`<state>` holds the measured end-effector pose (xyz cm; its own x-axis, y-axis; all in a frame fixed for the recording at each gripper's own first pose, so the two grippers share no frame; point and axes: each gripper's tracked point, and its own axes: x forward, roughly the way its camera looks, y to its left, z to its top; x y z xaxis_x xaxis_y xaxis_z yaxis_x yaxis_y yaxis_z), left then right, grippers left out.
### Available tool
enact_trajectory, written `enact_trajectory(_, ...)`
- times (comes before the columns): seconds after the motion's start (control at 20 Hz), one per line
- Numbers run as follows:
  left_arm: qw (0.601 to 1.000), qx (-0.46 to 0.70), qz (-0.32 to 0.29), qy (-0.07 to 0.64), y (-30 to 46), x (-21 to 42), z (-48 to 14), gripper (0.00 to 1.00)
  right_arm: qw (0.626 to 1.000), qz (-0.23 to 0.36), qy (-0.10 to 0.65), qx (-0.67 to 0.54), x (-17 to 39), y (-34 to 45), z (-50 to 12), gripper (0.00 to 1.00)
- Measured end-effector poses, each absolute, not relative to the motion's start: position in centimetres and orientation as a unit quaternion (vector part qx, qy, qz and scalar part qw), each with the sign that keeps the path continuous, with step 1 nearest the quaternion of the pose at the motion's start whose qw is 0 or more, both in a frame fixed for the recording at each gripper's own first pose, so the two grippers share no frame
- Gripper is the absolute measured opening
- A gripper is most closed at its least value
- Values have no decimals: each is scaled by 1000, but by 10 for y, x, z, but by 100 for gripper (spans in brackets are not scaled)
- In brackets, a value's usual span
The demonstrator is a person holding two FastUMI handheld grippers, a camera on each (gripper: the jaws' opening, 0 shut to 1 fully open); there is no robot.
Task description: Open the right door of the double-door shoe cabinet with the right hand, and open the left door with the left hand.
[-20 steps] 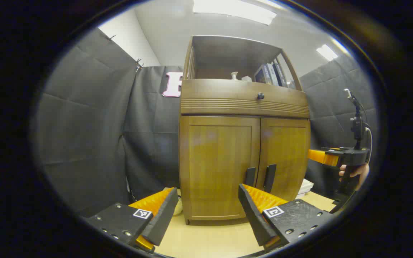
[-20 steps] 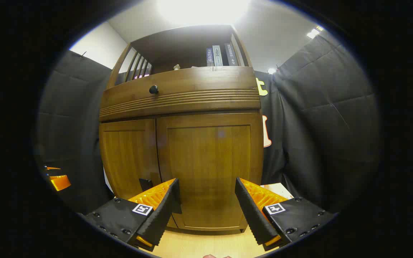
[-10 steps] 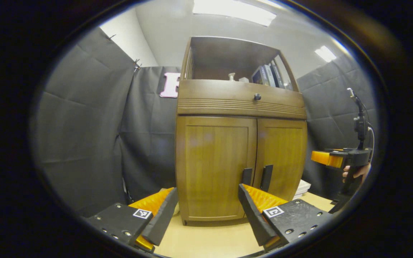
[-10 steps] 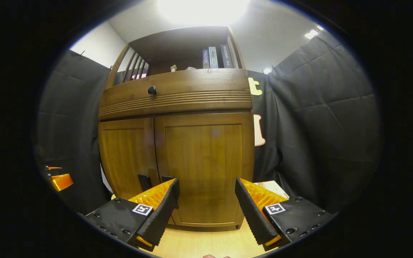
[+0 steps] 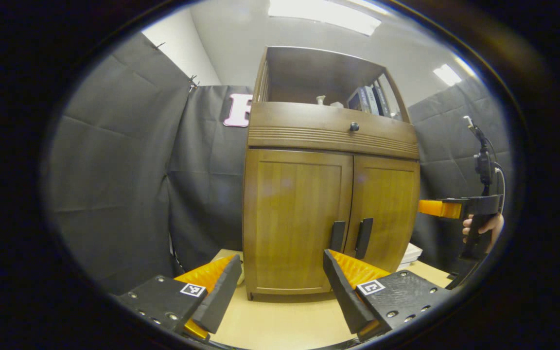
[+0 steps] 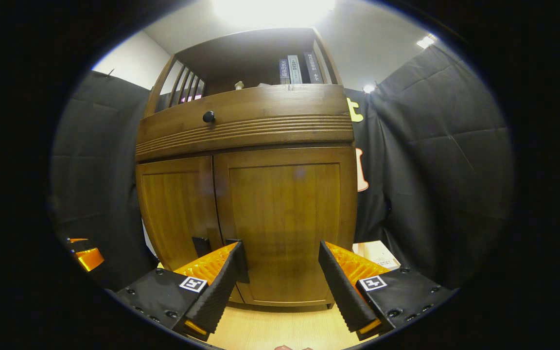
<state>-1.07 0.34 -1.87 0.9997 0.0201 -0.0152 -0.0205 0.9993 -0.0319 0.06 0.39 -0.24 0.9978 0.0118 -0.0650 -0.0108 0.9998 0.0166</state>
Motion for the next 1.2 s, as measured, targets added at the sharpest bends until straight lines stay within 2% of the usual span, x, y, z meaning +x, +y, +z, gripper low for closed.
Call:
enact_trajectory(0.15,1000,-16,22,12,11,-14,-23,99,999,19,34,15,13,13,0,100)
enact_trajectory(0.2,999,-18,25,14,12,-16,-27,99,999,22,34,16,19,16,1,98)
enact_trajectory(0.45,998,-26,39,28,17,-19,-42,99,998,44,39,34,49,39,-2,100)
enact_trajectory(0.55,998,-22,42,34,16,-18,-47,99,997,49,44,41,59,48,-5,93)
enact_trajectory(0.6,998,-20,44,36,16,-18,-48,99,996,54,46,47,64,54,-6,100)
enact_trajectory(0.7,998,-21,45,40,13,-19,-51,99,995,63,50,51,73,64,-11,97)
enact_trajectory(0.95,997,-23,54,52,8,-22,-58,99,994,77,70,32,90,83,-34,97)
enact_trajectory(1.0,997,-22,58,55,10,-23,-61,99,994,77,74,28,93,84,-39,92)
enact_trajectory(1.05,996,-23,63,57,11,-24,-62,99,994,76,78,26,97,85,-45,97)
enact_trajectory(1.2,995,-28,77,63,15,-28,-66,96,993,72,95,20,109,87,-63,97)
